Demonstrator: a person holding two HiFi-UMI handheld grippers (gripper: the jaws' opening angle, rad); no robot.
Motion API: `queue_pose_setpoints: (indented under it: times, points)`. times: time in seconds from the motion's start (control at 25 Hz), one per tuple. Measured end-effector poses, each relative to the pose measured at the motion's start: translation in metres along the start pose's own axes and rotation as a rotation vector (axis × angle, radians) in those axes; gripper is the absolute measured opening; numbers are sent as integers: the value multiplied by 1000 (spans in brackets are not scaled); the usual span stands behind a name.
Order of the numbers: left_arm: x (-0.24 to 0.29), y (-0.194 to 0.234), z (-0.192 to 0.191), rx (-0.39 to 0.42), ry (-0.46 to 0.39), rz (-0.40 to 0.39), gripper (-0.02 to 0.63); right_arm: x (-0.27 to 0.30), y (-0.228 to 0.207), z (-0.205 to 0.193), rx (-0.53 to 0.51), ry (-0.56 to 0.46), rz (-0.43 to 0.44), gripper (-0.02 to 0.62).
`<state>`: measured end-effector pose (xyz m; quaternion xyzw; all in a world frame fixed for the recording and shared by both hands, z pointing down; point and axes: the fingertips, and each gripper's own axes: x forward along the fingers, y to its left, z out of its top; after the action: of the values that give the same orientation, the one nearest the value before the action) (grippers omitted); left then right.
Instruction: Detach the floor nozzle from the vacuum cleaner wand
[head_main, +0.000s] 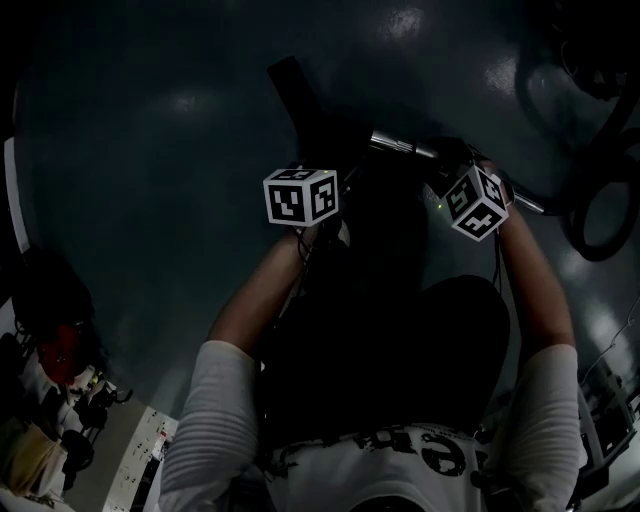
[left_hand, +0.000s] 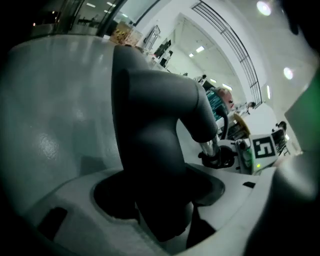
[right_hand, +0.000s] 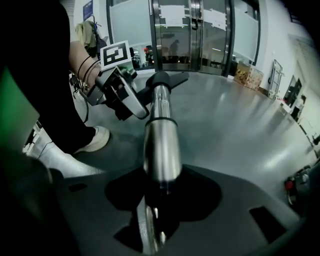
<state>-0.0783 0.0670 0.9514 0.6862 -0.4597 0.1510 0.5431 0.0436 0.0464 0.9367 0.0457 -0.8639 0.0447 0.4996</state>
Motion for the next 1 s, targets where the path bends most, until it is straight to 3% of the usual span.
queue_pose_setpoints:
  times: [0.12, 0.28, 0.36, 0.48, 0.72, 1.0]
  points:
    - [-43, -45, 34, -25, -37, -72, 235, -47, -6, 30, 7, -42, -46, 172]
    - [-123, -143, 81, 52, -44, -175, 184, -141, -7, 75, 25, -73, -82, 172]
    - [-166, -205, 97, 106, -2, -271, 167, -196, -4, 97, 39, -73, -83, 172]
    - [-237, -298, 126, 267, -1, -357, 136, -282, 3, 136, 42, -73, -99, 172]
    - [-373, -459, 203, 565, -149, -382, 109, -454, 6, 219, 74, -141, -185, 171]
    - [-517, -603, 225, 731, -202, -371, 109, -623, 56, 288, 106, -175, -256, 171]
